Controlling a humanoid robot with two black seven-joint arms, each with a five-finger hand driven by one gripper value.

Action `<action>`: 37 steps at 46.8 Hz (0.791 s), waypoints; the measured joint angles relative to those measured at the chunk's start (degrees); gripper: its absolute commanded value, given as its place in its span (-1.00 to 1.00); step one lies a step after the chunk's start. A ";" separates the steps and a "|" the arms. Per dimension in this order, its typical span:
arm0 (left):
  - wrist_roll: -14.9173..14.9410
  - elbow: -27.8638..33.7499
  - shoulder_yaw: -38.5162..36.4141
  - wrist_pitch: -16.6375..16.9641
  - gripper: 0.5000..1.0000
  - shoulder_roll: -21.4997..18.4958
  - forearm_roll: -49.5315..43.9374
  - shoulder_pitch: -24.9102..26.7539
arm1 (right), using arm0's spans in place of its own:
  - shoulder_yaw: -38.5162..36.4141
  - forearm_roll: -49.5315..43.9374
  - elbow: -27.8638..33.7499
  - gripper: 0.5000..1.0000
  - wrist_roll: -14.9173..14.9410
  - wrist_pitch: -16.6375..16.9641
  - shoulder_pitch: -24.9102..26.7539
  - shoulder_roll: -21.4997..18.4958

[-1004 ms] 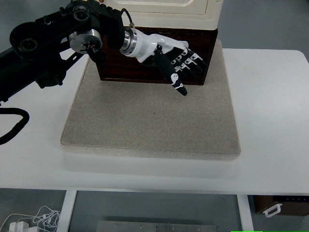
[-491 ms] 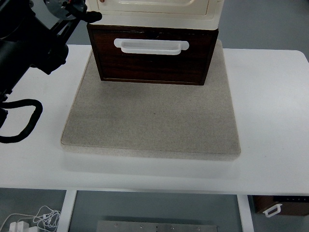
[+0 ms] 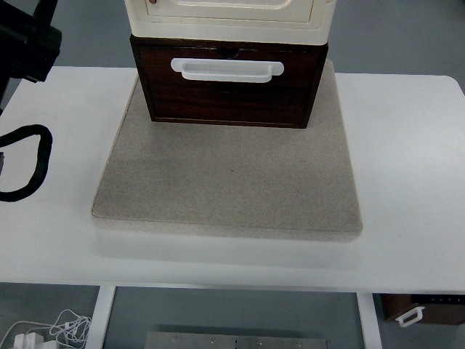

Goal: Close the drawer under the combination cabinet

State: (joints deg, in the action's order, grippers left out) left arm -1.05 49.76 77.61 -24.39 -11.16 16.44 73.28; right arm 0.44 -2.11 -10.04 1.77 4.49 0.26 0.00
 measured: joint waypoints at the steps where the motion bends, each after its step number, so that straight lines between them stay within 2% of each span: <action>1: -0.09 -0.55 0.50 0.54 0.98 -0.08 -0.22 0.05 | 0.00 0.00 0.00 0.81 -0.01 0.00 0.00 0.00; 12: -2.80 -7.27 3.07 9.00 0.99 -2.74 -1.46 1.18 | 0.01 0.00 0.00 0.81 -0.01 0.01 0.01 0.00; 24: -3.52 -15.89 2.41 12.02 0.98 -8.24 -5.80 2.38 | 0.01 0.00 -0.02 0.81 -0.02 0.01 0.01 0.00; 37: -3.33 -25.94 1.91 12.56 0.98 -9.67 -5.81 1.10 | 0.00 0.00 -0.02 0.81 -0.01 0.01 0.00 0.00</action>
State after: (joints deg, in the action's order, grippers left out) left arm -4.38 23.82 79.51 -11.83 -20.83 10.63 74.38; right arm 0.44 -2.11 -10.05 1.76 4.49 0.26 0.00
